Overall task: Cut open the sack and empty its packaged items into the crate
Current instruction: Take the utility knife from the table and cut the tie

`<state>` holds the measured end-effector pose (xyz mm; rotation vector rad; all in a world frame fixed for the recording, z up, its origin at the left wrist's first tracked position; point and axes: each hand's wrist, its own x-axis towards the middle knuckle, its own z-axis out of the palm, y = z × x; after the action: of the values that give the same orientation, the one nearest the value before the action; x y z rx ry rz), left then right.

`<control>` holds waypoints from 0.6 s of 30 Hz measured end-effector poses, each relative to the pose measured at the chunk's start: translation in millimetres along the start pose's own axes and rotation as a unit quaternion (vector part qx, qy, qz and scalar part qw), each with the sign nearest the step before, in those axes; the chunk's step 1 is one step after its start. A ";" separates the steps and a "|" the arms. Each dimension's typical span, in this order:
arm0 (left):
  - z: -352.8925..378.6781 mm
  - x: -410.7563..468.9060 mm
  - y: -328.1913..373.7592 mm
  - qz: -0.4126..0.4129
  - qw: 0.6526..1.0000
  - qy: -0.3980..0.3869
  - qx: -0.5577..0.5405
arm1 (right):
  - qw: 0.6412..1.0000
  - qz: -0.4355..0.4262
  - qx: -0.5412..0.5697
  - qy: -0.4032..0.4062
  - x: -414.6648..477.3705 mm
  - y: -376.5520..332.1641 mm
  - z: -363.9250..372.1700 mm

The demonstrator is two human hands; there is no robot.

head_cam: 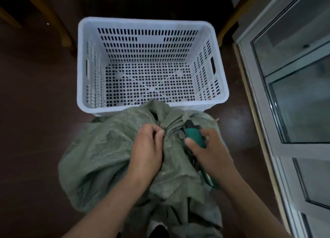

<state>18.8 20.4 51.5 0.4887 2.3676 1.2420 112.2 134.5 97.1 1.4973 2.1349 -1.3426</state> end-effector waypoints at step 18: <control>-115.5 78.3 -25.7 -0.090 0.964 0.245 -0.053 | 0.909 0.071 0.396 -0.105 10.5 -28.5 6.4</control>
<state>-110.1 -34.6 73.5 -0.0832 2.6422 1.5292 81.6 134.3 102.9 1.5889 1.3516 -2.3431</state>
